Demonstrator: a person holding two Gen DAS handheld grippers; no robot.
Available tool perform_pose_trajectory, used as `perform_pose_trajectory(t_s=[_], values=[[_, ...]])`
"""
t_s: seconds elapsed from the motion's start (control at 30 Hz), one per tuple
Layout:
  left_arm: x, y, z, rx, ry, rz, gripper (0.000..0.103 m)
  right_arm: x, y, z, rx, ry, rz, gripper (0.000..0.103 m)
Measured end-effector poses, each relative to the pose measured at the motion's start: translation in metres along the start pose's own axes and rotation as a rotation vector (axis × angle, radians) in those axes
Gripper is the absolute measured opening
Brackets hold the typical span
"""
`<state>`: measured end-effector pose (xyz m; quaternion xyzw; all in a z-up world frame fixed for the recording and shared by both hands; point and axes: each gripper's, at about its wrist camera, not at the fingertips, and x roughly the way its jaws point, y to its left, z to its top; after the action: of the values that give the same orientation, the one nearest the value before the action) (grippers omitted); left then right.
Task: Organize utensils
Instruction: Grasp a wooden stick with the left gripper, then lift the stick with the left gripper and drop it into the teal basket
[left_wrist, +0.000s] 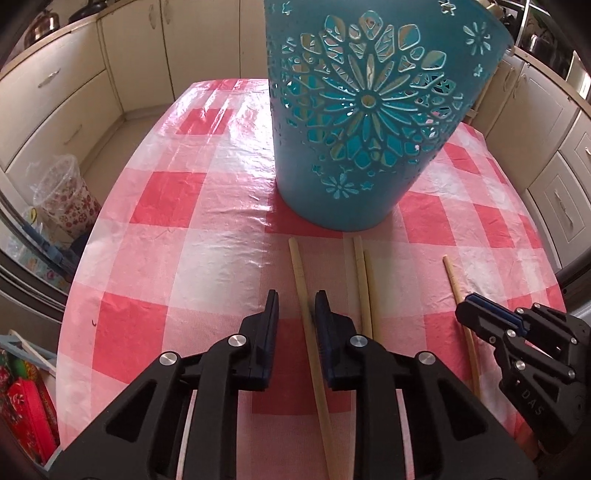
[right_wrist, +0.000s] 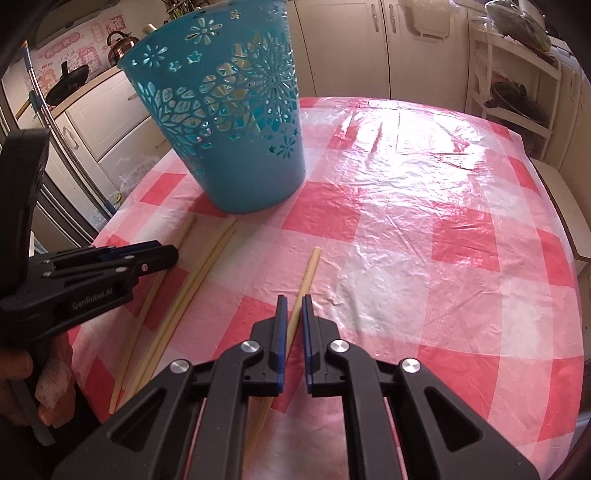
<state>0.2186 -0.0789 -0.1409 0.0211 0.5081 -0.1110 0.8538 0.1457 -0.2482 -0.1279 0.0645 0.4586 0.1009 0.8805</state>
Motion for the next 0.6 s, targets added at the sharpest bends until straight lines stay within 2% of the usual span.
perform_pose_trajectory(t_s=[0.03,0.1,0.4,0.6], values=[[0.001,0.000,0.000,-0.001,-0.004,0.005,0.010,-0.001,-0.001,-0.001,0.007,-0.003,0.008,0.008],[0.001,0.002,-0.001,-0.011,-0.002,-0.001,0.006,-0.001,-0.005,-0.001,0.028,-0.005,0.031,0.008],[-0.001,-0.003,-0.004,0.006,0.002,0.016,0.006,-0.001,-0.007,-0.002,0.037,-0.011,0.035,0.008],[0.000,-0.011,-0.006,0.050,-0.004,0.061,0.006,-0.001,-0.006,-0.001,0.025,-0.013,0.022,0.008]])
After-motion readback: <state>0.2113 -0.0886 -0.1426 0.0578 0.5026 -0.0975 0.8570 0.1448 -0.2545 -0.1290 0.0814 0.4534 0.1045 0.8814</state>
